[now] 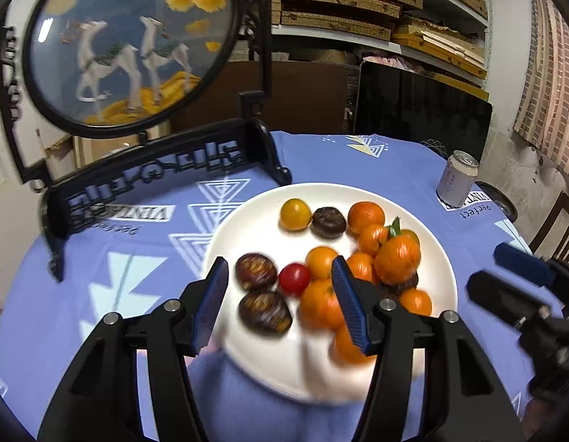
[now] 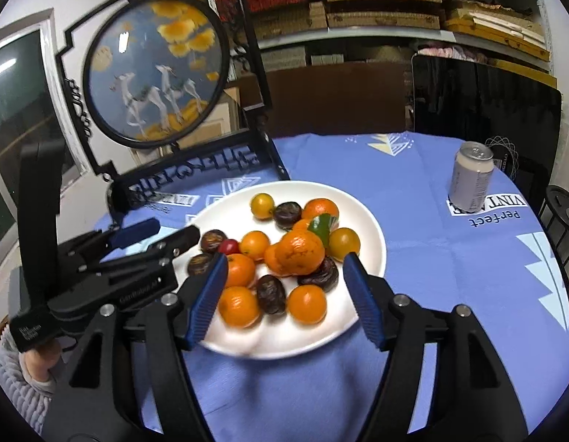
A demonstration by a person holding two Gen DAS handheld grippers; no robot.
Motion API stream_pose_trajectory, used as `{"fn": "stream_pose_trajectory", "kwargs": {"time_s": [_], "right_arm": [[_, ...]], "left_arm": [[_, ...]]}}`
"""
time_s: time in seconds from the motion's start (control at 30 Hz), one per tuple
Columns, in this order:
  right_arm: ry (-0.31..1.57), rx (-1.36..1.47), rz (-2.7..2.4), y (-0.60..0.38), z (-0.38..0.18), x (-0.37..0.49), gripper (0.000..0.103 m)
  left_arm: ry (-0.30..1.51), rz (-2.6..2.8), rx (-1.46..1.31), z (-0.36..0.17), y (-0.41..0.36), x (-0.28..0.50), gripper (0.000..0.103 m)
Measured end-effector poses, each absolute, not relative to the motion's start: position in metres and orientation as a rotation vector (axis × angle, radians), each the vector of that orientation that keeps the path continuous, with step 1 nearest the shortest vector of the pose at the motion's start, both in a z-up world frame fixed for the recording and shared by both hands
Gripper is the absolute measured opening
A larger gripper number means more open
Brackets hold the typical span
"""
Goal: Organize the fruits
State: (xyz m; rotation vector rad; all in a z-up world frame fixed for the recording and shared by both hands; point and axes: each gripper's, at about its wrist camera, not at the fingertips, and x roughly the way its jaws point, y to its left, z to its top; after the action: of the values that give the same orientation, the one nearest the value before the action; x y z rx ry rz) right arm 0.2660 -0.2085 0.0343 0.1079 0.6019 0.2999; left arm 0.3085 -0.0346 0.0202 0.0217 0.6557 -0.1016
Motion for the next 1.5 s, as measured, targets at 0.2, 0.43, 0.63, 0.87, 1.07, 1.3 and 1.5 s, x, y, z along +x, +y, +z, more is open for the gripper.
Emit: {"fn": "stream_pose_trajectory", "kwargs": {"time_s": [0.2, 0.43, 0.63, 0.87, 1.07, 1.3, 1.5], "right_arm": [[0.57, 0.122, 0.284, -0.209, 0.038, 0.217, 0.086], [0.593, 0.05, 0.216, -0.204, 0.005, 0.173, 0.097], [0.581, -0.029, 0.19, -0.192, -0.006, 0.164, 0.101], [0.587, 0.021, 0.211, -0.205, -0.004, 0.169, 0.101], [0.59, 0.035, 0.21, -0.206, -0.003, 0.168, 0.101], [0.596, 0.016, 0.212, -0.203, -0.004, 0.168, 0.101], [0.598, 0.02, 0.212, -0.203, -0.005, 0.168, 0.101]], "left_arm": [[0.656, -0.061, -0.016, 0.024, -0.017, 0.249, 0.059], [0.674, -0.024, 0.007, 0.008, -0.01, 0.197, 0.069], [0.626, -0.009, 0.004, 0.005, -0.013, 0.177, 0.102], [0.605, -0.028, 0.027, 0.008, -0.017, 0.173, 0.102], [0.604, -0.034, 0.048, 0.007, -0.021, 0.173, 0.102], [0.611, -0.04, 0.029, 0.007, -0.018, 0.175, 0.102], [0.623, -0.044, 0.033, 0.005, -0.02, 0.176, 0.102]]}}
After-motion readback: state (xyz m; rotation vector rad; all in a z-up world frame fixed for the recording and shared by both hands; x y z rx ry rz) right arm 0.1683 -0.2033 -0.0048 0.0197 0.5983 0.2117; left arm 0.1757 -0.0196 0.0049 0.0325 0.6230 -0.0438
